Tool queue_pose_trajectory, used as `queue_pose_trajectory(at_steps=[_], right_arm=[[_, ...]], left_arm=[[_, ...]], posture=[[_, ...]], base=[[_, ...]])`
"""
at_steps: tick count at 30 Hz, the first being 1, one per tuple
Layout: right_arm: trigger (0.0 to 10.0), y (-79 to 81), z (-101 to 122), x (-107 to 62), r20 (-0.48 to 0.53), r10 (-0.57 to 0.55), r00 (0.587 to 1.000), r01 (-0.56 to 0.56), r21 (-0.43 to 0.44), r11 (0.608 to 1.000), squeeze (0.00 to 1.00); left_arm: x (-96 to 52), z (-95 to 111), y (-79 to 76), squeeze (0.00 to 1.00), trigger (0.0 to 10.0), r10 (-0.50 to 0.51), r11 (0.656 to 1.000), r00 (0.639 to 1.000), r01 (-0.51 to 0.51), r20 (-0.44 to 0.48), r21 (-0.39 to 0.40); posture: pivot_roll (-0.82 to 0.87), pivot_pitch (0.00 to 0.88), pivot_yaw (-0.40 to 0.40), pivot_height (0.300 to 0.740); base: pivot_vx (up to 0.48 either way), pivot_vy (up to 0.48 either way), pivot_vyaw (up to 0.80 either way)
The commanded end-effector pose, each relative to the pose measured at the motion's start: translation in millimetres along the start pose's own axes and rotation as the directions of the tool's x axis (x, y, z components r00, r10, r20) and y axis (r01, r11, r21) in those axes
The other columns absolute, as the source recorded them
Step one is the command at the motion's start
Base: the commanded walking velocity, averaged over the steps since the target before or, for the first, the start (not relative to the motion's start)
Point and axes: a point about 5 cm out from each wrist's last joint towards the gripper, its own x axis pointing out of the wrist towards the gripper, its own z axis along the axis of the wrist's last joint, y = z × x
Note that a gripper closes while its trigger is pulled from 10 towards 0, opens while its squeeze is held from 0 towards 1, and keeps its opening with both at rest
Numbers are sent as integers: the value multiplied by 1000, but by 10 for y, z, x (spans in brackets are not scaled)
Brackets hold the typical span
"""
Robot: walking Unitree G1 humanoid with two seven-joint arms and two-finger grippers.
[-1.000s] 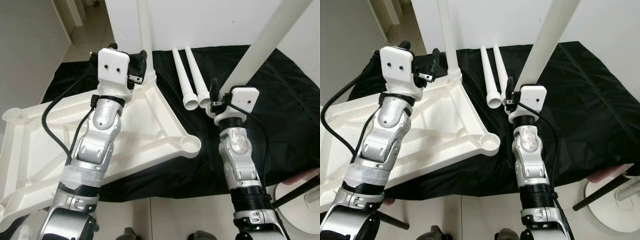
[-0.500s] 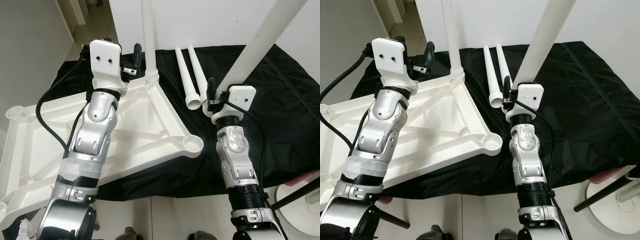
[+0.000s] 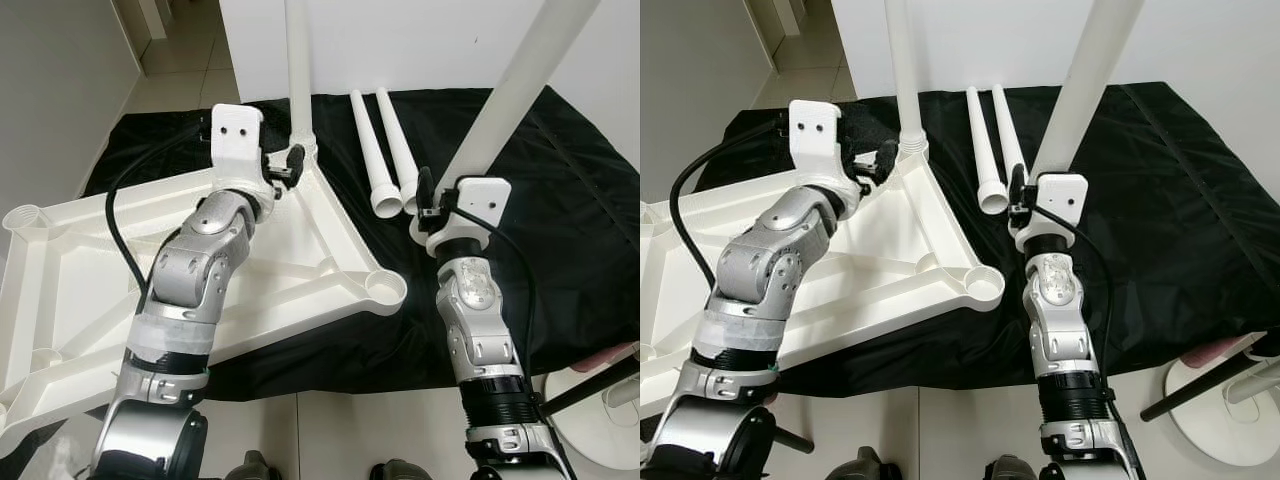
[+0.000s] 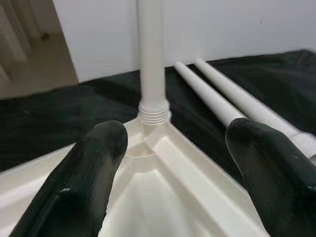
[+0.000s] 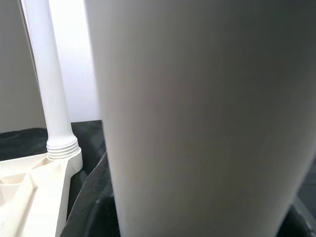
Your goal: Building children table
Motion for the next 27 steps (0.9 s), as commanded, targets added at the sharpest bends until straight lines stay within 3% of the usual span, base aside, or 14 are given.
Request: queue_pose_trajectory(at_steps=[1,3,4,11,13,16,22,23,26,27], right_arm=[[10000,14,9,-9,1,-1,1000,1,-1,1000,0],[10000,14,9,-9,1,-1,1000,1,-1,1000,0],[10000,13,3,-11,1,-2,1000,2,1,1000,0],[10000,5,0,-4,-4,0,1000,0,-3,1000,0],[10000,21,7,-5,-6,9,1000,-9,-5,1000,0],[10000,29,11,-7,-6,14,1000,-14,-5,1000,0],[10000,39,13,-24,-2,21,1000,-21,0,1000,0],[10000,41,10,-28,-4,22,1000,-22,-1,1000,0],[10000,53,26,-20,-1,26,1000,-26,1,1000,0],[10000,53,26,-20,-1,26,1000,-26,1,1000,0]], left_arm=[[-33,58,49,0,10000,47,998,996,-49,70,34],[-33,58,49,0,10000,47,998,996,-49,70,34],[-75,70,54,0,10000,52,996,987,-63,152,67],[-146,-71,31,0,10000,63,996,991,-69,115,50],[-155,-40,17,0,10000,47,993,993,-58,104,103],[-159,-20,18,0,10000,44,991,993,-57,114,121],[-190,99,-2,0,10000,8,996,979,-25,203,81],[-179,84,-1,0,10000,8,998,983,-18,182,52],[-122,-71,-24,0,10000,-13,998,1000,12,-25,-58],[-122,-71,-24,0,10000,-13,998,1000,12,-25,-58]], posture=[[-64,22,56,740],[-64,22,56,740],[-60,15,55,740],[-56,7,47,740],[-54,5,45,740],[-57,2,45,740],[-60,2,43,740],[-60,1,42,740],[-62,0,41,740],[-62,0,41,740]], base=[[0,0,0],[0,0,0],[0,0,0],[0,0,0],[0,0,0],[0,0,0],[0,0,0],[0,0,0],[0,0,0],[0,0,0]])
